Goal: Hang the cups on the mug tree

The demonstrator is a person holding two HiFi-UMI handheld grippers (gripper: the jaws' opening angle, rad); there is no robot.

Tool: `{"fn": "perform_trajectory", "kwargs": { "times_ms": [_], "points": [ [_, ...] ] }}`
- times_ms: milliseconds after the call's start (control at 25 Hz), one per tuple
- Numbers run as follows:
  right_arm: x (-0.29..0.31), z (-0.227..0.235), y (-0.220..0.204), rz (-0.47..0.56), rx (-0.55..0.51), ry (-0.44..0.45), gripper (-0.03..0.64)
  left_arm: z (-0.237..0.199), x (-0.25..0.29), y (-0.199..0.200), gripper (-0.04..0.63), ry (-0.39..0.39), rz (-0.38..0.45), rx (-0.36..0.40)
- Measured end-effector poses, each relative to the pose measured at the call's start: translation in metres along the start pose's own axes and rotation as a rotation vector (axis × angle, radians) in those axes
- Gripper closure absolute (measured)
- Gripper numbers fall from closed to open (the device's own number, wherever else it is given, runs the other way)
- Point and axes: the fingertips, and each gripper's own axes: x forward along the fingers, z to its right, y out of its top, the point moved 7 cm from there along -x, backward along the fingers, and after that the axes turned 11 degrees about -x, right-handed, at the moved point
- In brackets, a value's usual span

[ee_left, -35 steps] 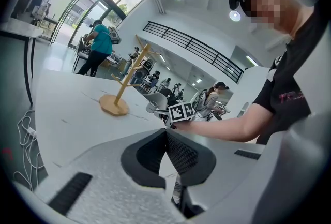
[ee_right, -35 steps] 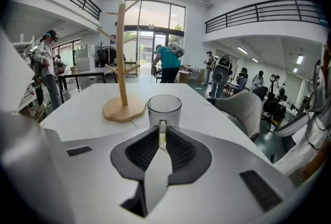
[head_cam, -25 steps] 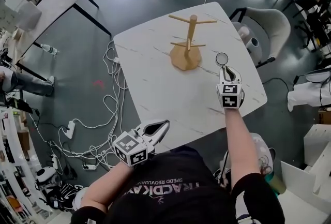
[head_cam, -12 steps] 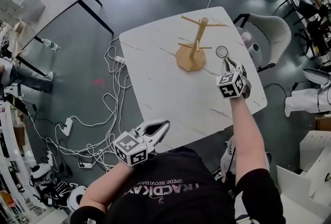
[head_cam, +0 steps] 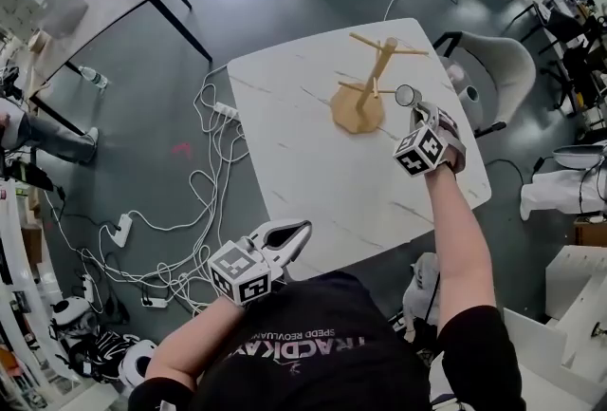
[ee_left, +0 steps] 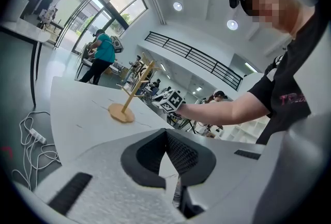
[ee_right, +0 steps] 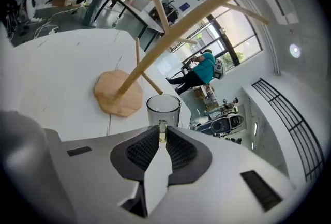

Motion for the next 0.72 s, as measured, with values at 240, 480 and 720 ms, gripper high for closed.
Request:
{"fn": "perform_trajectory", "kwargs": {
  "times_ms": [240, 480, 720],
  "points": [
    [-0.001, 0.0, 0.019, -0.019, -0.108, 0.006, 0.574, -0.004, -0.009, 0.003, 0.598, -0.009, 0.004, -0.004],
    [-0.001, -0.004, 0.029, -0.049, -0.215, 0.007, 0.574, -0.006, -0.017, 0.006, 0.598, -0.016, 0.004, -0.002],
    [0.001, -0.01, 0.049, -0.064, -0.367, 0.019, 0.574, -0.012, -0.027, 0.008, 0.598, -0.02, 0.0, -0.003]
  ]
}}
